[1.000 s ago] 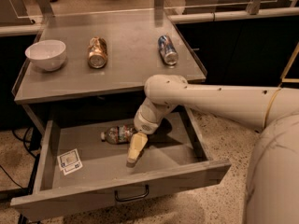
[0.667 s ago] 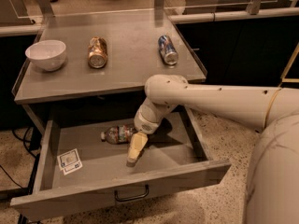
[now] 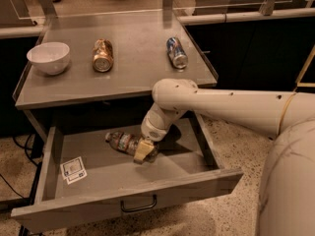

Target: Pick water bottle from top drawer and place on counter

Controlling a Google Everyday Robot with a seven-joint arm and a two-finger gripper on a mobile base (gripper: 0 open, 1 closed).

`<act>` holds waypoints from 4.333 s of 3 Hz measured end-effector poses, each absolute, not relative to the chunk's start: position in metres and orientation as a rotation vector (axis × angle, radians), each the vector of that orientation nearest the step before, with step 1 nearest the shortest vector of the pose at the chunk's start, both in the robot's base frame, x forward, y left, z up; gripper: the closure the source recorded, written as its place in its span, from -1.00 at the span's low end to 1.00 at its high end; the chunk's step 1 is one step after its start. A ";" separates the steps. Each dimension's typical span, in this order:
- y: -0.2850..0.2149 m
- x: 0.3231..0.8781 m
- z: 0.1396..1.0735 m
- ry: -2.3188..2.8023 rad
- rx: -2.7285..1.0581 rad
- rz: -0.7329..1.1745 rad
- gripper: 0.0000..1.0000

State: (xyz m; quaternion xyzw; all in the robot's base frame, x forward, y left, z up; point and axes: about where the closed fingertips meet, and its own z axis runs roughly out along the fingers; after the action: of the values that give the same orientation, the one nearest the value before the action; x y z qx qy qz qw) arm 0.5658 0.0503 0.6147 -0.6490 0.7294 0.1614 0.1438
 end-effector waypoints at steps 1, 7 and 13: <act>0.050 0.566 0.615 2.103 -1.871 0.465 0.31; 0.039 0.517 0.686 2.047 -1.882 0.399 1.00; 0.013 0.518 0.811 1.986 -1.824 0.323 1.00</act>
Offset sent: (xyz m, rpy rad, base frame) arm 0.0000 0.0000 0.0000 0.0000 0.0000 0.0000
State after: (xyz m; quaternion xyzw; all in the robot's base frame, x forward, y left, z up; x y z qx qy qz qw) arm 0.5181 0.0130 0.8114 -0.6564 0.7148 0.1162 0.2112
